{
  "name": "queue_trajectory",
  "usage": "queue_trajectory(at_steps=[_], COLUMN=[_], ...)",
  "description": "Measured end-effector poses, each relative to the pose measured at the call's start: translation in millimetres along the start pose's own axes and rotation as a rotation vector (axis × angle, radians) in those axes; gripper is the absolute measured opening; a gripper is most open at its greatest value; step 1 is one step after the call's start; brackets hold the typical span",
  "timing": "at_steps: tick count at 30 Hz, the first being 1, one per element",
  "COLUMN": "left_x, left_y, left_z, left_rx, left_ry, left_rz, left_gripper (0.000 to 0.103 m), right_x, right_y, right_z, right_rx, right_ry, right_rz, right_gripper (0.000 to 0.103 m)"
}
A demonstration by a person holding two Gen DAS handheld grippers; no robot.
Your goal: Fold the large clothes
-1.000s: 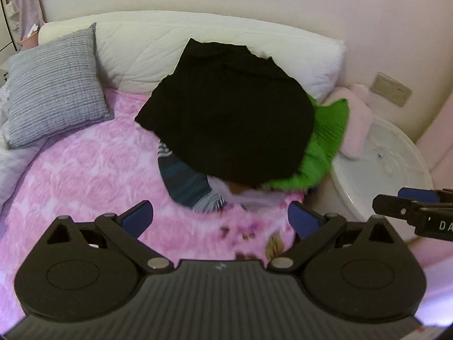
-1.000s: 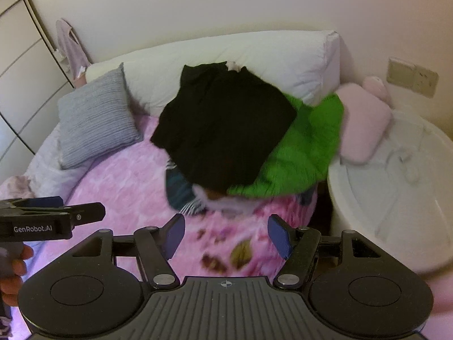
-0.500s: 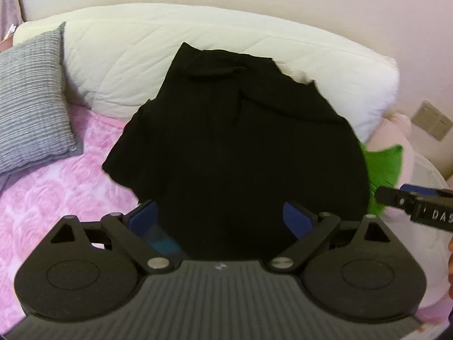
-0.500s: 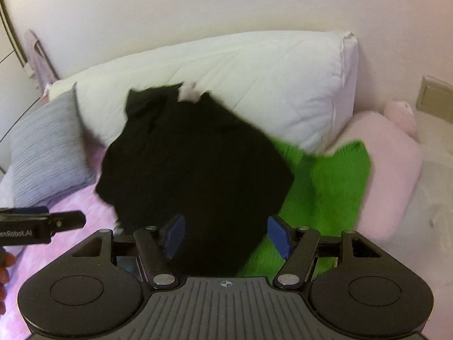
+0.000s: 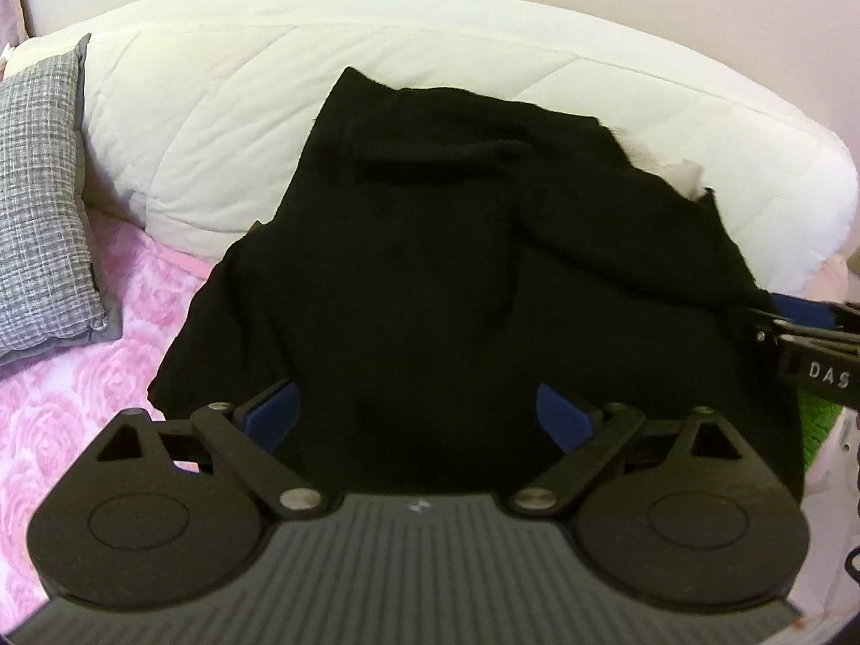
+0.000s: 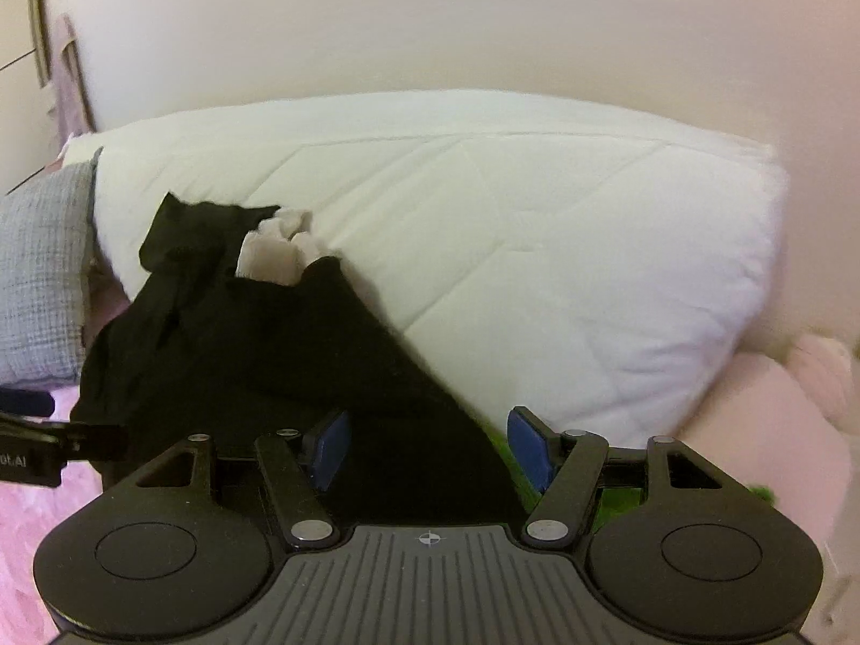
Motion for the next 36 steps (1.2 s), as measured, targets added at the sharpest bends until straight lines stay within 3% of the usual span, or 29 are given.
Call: queue_trajectory(at_steps=[1, 2, 4, 7, 15, 22, 26, 32, 36], left_x=[0, 0, -2, -7, -43, -105, -163, -255, -311], left_y=[2, 3, 6, 11, 51, 86, 99, 117, 122], left_z=[0, 1, 9, 30, 141, 276, 373, 514, 593], left_rx=[0.003, 0.002, 0.001, 0.011, 0.107, 0.294, 0.434, 0.658, 0.767], left_ry=[0.001, -0.001, -0.006, -0.019, -0.086, -0.157, -0.203, -0.272, -0.308], left_rz=[0.003, 0.005, 0.013, 0.04, 0.223, 0.372, 0.487, 0.64, 0.729], left_gripper=[0.093, 0.091, 0.09, 0.089, 0.088, 0.088, 0.088, 0.088, 0.088], right_x=[1, 2, 6, 13, 25, 21, 19, 39, 49], right_y=[4, 10, 20, 32, 94, 181, 240, 321, 376], right_z=[1, 7, 26, 69, 197, 288, 348, 450, 510], right_rx=[0.014, 0.007, 0.027, 0.1, 0.415, 0.67, 0.812, 1.026, 1.123], right_ry=[-0.004, -0.025, -0.073, -0.14, -0.218, -0.225, -0.265, -0.388, -0.384], right_rz=[0.028, 0.068, 0.114, 0.085, 0.031, 0.198, 0.285, 0.296, 0.276], right_gripper=[0.012, 0.005, 0.004, 0.003, 0.002, 0.002, 0.001, 0.001, 0.001])
Point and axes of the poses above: each gripper's, at about its wrist camera, not at the fingertips, and z roughly against the way its jaws point, y to its left, x to its top, the point moved 8 cm from there along -z, roughly the way its jaws point, and after that the axes turned 4 degrees about -x, right-handed, at the moved point
